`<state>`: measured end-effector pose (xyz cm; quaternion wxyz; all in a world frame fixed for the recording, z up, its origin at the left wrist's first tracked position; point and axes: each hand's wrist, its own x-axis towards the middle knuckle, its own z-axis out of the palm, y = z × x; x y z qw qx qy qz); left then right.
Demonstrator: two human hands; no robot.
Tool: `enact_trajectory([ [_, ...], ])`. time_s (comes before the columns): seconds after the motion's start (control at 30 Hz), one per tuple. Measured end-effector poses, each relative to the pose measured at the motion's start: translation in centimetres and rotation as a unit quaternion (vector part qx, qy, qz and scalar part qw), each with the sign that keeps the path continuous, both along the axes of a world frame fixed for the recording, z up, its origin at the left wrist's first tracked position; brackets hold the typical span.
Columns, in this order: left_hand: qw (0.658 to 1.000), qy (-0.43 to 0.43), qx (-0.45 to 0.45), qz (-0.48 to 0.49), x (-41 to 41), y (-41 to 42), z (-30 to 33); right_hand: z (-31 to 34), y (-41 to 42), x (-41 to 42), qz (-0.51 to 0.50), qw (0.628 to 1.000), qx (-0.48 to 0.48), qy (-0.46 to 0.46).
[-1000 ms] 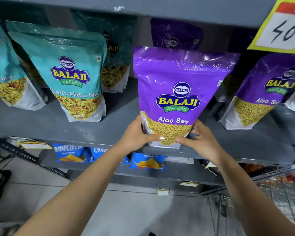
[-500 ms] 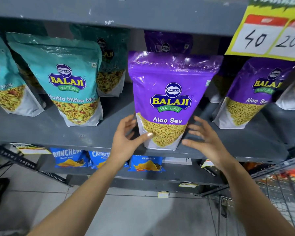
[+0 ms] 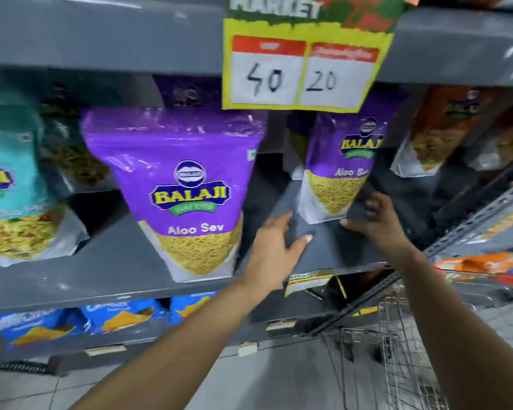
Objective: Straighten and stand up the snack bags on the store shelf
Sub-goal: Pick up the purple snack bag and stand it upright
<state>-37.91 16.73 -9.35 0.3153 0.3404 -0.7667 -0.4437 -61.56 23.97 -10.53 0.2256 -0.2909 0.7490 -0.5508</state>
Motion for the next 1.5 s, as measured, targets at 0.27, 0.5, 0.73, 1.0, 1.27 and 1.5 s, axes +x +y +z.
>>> enact_trajectory([
  [0.27, 0.994, -0.046, 0.095, 0.023, -9.1, -4.1, -1.6, 0.7, -2.5, -4.1, 0.143, 0.988, 0.053, -0.024],
  [0.5, 0.992, 0.016, 0.126, 0.023, -8.4, -0.5, -3.5, 0.5, 3.2, -3.4, 0.138, 0.989, 0.039, -0.042],
  [0.73, 0.983, 0.041, 0.178, 0.007, -8.4, 3.2, -3.9, 0.3, 8.0, -2.5, 0.12, 0.991, 0.015, -0.065],
  [1.0, 0.985, 0.051, 0.166, -0.004, -8.1, 3.9, -3.0, -0.1, 9.0, -2.1, 0.097, 0.994, 0.022, -0.054],
  [1.27, 0.983, 0.069, 0.14, 0.098, 0.6, 5.3, -3.5, 0.3, 10.2, 5.1, -0.054, 0.994, -0.084, 0.032],
  [1.5, 0.962, 0.104, 0.062, 0.246, 16.4, 1.9, -3.7, 0.4, 0.9, 16.0, 0.157, 0.987, -0.035, 0.005],
])
